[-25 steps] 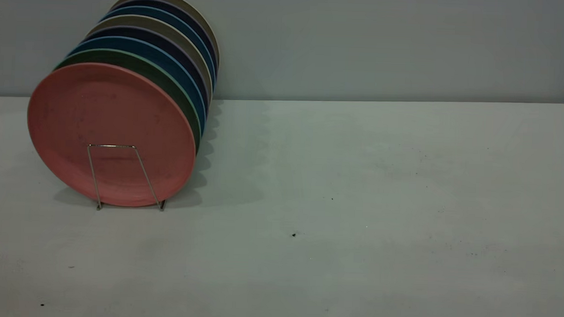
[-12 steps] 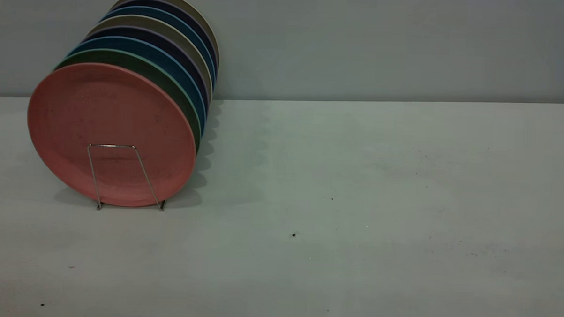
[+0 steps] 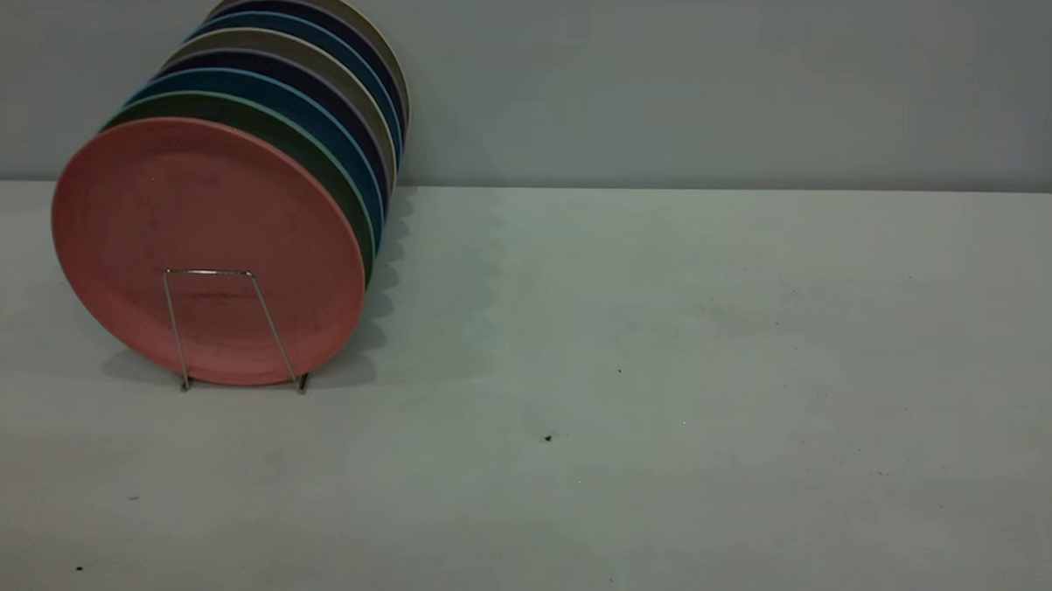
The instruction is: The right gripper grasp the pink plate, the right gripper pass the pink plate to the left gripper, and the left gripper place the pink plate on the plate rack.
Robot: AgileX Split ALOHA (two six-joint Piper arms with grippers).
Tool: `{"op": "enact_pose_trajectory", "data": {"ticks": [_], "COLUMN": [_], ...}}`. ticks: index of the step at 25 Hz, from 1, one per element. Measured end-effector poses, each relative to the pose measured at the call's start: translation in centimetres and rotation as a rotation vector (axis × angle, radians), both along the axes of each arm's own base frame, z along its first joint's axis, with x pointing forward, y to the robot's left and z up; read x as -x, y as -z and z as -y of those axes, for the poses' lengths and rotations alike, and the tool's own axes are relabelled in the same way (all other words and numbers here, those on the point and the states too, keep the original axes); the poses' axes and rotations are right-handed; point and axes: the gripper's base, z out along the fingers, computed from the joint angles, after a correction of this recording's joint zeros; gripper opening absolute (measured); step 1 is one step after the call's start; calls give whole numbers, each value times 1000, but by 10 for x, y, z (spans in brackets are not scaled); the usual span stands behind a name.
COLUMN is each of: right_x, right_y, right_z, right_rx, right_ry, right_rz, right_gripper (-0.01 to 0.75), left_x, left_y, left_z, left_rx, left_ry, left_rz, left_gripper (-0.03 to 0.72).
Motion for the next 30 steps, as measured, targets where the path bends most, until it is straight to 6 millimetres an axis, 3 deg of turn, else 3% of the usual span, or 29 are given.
{"op": "enact_pose_trajectory", "data": {"ticks": [10, 18, 30], "right_x": [0, 0, 0], "right_y": [0, 0, 0], "right_z": [-1, -1, -1], "right_rx": [-1, -2, -3], "right_ry": [82, 81, 81], "right_rz": [0, 1, 1], "right_gripper": [401, 401, 401], "left_x": [3, 22, 22], "left_y": [0, 1, 1], "left_z": [0, 0, 0], "left_rx": [2, 2, 1], "left_ry": [-8, -161, -161], "left_rz": [22, 159, 165], "left_gripper": [511, 511, 511]}}
